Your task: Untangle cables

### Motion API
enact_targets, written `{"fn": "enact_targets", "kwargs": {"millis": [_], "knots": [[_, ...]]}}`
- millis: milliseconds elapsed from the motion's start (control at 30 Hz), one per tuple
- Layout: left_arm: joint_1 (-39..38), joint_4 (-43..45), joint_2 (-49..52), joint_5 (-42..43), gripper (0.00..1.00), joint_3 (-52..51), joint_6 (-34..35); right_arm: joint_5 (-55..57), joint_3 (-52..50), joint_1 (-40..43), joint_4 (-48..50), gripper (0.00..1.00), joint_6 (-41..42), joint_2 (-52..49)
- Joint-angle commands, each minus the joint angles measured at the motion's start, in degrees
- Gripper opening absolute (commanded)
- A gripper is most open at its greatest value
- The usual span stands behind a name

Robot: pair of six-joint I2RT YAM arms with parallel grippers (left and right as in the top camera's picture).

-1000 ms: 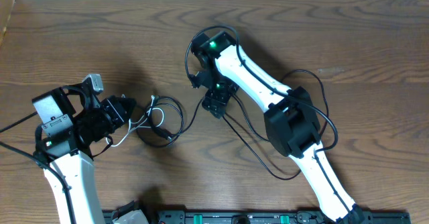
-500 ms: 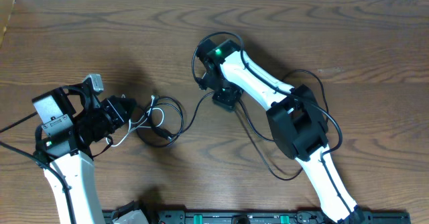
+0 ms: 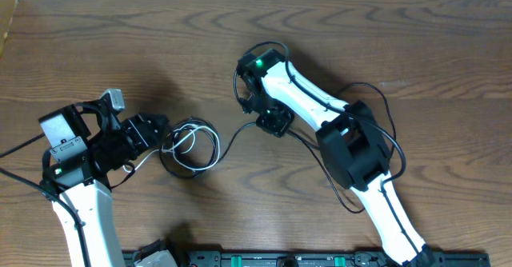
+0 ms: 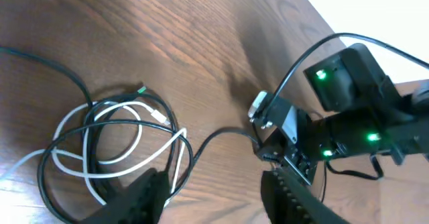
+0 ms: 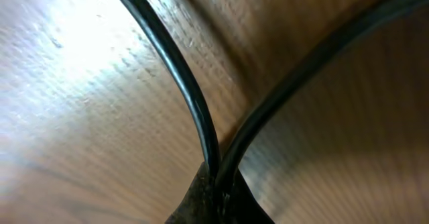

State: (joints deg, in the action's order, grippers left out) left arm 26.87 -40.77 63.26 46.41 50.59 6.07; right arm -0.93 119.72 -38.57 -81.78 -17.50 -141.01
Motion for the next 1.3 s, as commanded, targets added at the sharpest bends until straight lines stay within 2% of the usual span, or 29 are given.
{"fn": "enact_targets", "kwargs": {"millis": [0,200,300,467,567,700,800,933,1067,1133,1233,1267], "knots": [[-0.24,-1.05,-0.42,0.7,0.54,0.22,-0.5,-1.11,8.9,-0.37,-1.62,0.01,1.44,4.24],[-0.24,-3.1,-0.42,0.72,0.62,0.22,-1.03,-0.85,23.67,0.76,-1.38,0.01,1.68,16.74],[-1.97,-4.96,-0.42,0.7,0.67,0.22,-5.55,-0.52,31.47,3.85,4.33,0.01,4.28,27.58],[-6.47,-4.17,-0.09,0.48,0.67,0.22,-6.58,-3.13,33.18,9.16,14.4,0.01,11.04,39.65],[-9.75,-2.34,0.92,0.5,0.67,0.22,-6.47,-14.21,33.18,12.46,17.97,0.01,12.17,45.38],[-16.52,0.11,3.15,0.52,0.67,0.22,-6.27,-23.91,33.09,12.98,17.31,0.01,12.35,47.15],[-21.33,0.33,4.17,0.46,0.67,0.22,-6.51,-23.91,33.09,12.98,16.09,0.01,12.28,45.33],[-24.09,0.81,4.57,-0.72,0.67,0.22,-6.49,-12.09,33.09,13.35,13.51,0.01,12.24,43.95],[-26.21,0.9,4.57,-4.74,0.67,0.22,-6.49,6.23,33.09,15.69,9.94,0.01,12.15,42.99],[-27.17,1.51,4.59,-5.6,0.67,0.22,-6.49,15.1,33.09,17.92,8.79,0.01,12.63,42.69],[-28.59,2.69,4.59,-5.79,0.67,0.22,-6.49,31.89,33.09,23.74,8.92,0.01,17.86,42.56],[-28.92,2.75,4.63,-6.03,0.67,0.22,-6.51,33.79,33.09,25.4,8.94,0.01,18.67,42.51]]}}
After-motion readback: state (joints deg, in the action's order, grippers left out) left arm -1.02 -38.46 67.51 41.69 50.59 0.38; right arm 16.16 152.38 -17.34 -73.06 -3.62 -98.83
